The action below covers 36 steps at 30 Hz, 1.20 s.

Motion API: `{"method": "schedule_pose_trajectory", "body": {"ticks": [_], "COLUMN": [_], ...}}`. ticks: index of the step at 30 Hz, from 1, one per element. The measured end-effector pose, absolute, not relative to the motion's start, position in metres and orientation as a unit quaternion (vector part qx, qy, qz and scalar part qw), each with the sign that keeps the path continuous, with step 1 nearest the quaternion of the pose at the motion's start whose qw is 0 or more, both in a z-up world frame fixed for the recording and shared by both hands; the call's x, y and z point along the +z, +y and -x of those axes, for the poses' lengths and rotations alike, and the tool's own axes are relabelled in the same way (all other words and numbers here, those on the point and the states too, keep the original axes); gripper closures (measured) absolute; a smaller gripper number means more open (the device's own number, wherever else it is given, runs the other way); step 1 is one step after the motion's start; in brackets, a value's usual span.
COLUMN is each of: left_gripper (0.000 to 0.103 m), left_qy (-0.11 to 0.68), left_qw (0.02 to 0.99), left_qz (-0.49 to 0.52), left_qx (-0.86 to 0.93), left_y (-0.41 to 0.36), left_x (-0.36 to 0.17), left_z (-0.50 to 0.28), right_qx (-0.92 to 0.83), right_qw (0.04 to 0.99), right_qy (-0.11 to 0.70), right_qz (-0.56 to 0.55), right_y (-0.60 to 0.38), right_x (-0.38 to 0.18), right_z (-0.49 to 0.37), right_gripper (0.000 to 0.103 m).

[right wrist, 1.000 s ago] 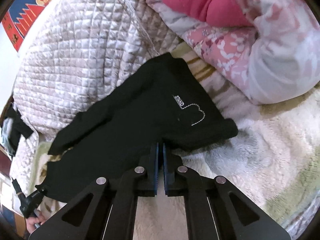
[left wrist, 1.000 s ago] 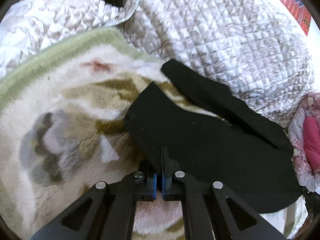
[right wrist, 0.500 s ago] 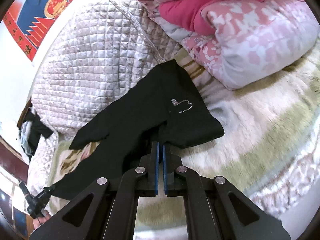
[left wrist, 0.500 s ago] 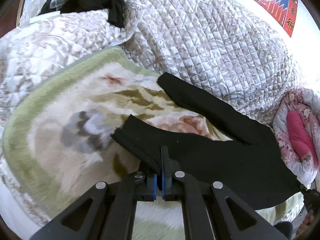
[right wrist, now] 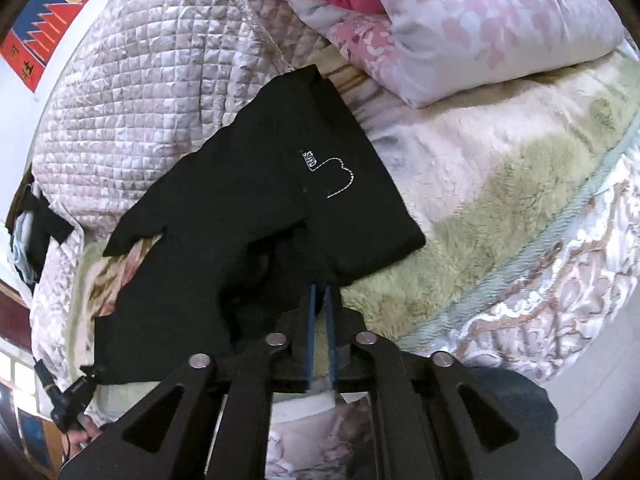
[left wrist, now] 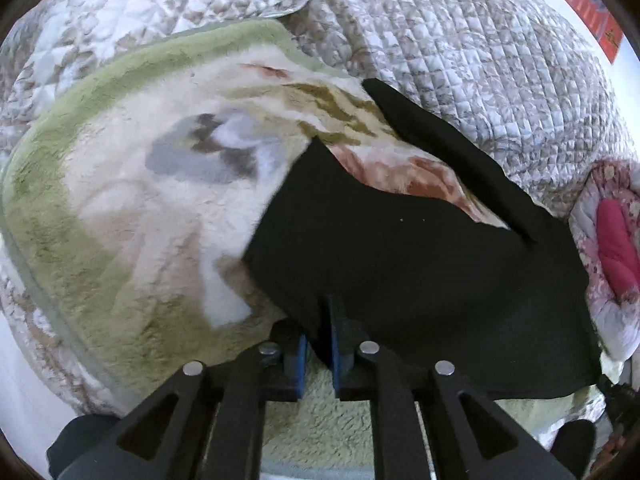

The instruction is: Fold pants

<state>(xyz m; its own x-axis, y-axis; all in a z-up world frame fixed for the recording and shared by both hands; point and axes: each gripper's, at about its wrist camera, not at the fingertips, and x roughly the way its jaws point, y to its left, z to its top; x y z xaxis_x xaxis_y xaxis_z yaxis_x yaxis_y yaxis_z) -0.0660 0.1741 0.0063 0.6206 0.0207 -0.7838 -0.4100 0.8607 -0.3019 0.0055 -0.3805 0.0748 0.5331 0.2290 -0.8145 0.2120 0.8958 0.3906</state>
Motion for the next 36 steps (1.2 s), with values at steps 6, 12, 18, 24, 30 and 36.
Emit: {"method": "schedule_pose_trajectory", "body": {"ticks": [6,12,18,24,30,36], "left_gripper": [0.049,0.049,0.083,0.098,0.093,0.085], "left_qy": [0.368,0.405,0.417,0.392,0.396,0.374], "left_qw": [0.897,0.897,0.890,0.899,0.898,0.902], "left_qz": [0.193,0.138,-0.003,0.011,0.013,0.082], "left_qx": [0.149,0.116,0.184,0.194,0.192,0.197], "left_y": [0.188,0.185,0.160,0.168,0.167,0.177], "left_x": [0.033,0.011,-0.003,0.008,0.004,0.030], "left_z": [0.063,0.003,-0.022,-0.020,-0.025,-0.012], "right_qx": [-0.035,-0.031,-0.047,-0.064,-0.069,0.035], "right_qw": [0.878,0.868,0.853,0.864,0.860,0.888], "right_qy": [0.437,0.466,0.499,0.485,0.489,0.451], "right_qz": [-0.194,-0.169,-0.146,-0.115,-0.131,-0.081], "right_y": [-0.393,-0.394,-0.393,-0.401,-0.422,-0.360], "right_x": [0.097,0.072,0.055,0.063,0.065,0.084], "right_z": [0.002,-0.036,-0.051,-0.041,-0.030,-0.030], "right_gripper": [0.062,0.057,0.058,0.103,0.103,0.062]}}
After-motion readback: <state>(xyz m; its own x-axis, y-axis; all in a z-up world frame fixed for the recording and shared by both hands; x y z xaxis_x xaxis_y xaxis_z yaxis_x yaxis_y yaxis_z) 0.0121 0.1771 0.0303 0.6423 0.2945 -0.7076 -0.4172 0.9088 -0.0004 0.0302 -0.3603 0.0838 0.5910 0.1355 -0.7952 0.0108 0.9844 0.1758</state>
